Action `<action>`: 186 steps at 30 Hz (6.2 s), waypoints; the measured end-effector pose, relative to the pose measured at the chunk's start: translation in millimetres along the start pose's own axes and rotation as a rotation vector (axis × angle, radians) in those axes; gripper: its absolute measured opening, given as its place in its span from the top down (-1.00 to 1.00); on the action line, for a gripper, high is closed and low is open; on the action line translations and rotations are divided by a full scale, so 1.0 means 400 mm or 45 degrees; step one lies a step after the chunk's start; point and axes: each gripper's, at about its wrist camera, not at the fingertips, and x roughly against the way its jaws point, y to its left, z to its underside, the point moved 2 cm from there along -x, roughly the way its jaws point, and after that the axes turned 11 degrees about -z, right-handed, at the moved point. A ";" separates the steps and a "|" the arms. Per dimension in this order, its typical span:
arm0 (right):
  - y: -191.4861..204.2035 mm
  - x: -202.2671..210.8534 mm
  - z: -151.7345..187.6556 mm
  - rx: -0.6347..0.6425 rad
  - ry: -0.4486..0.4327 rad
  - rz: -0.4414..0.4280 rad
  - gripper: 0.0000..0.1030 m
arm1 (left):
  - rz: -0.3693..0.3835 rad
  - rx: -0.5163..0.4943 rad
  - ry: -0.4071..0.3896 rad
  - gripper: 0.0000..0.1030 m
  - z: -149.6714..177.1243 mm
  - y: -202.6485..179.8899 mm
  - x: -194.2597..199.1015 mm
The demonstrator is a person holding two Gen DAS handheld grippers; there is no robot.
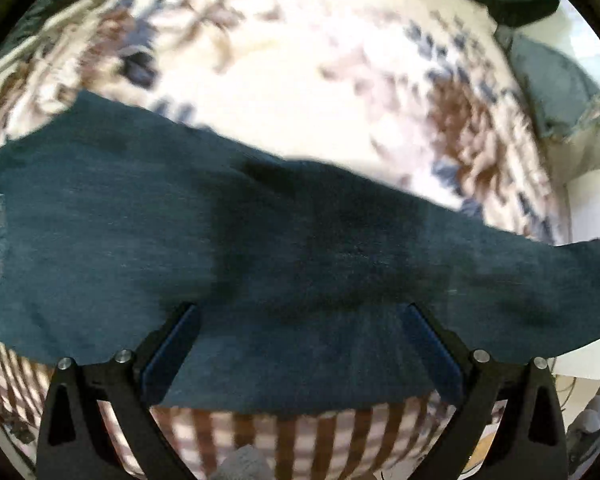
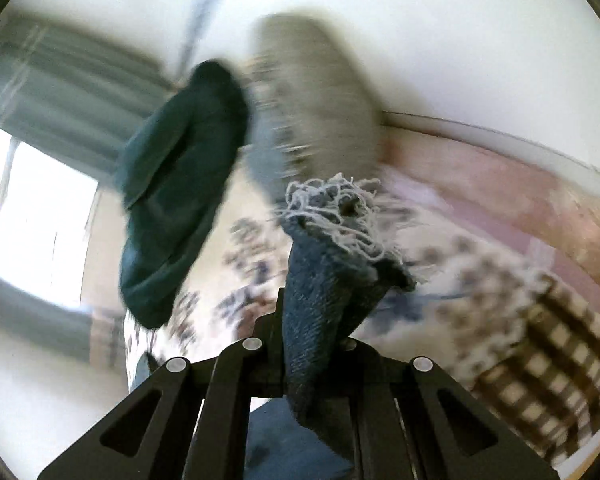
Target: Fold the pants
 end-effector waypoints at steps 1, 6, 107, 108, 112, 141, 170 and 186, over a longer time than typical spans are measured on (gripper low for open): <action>0.053 -0.013 0.024 0.040 0.017 -0.016 0.85 | 0.012 0.004 -0.019 -1.00 0.003 0.019 0.022; 0.244 -0.094 0.193 0.145 0.141 -0.067 0.85 | 0.076 0.061 -0.089 -1.00 0.017 0.146 0.107; 0.419 -0.623 0.705 0.595 0.888 0.418 -0.58 | -0.068 0.386 -0.164 -1.00 0.150 0.697 0.073; 0.435 -0.601 0.734 0.624 0.900 0.417 -0.58 | -0.067 0.476 -0.186 -1.00 0.174 0.743 0.101; 0.443 -0.543 0.831 0.658 0.981 0.457 -0.58 | -0.105 0.796 -0.223 -0.99 0.246 0.888 0.143; 0.372 -0.543 0.907 0.477 1.026 0.536 -0.58 | 0.344 1.269 -0.332 -0.25 0.228 1.134 -0.063; 0.184 -0.260 0.520 0.359 0.690 0.550 -1.00 | 0.480 0.261 -0.772 0.54 0.054 0.301 0.393; -0.067 -0.185 0.383 0.129 0.630 0.681 -1.00 | 0.503 0.030 -0.245 0.46 0.061 -0.135 0.030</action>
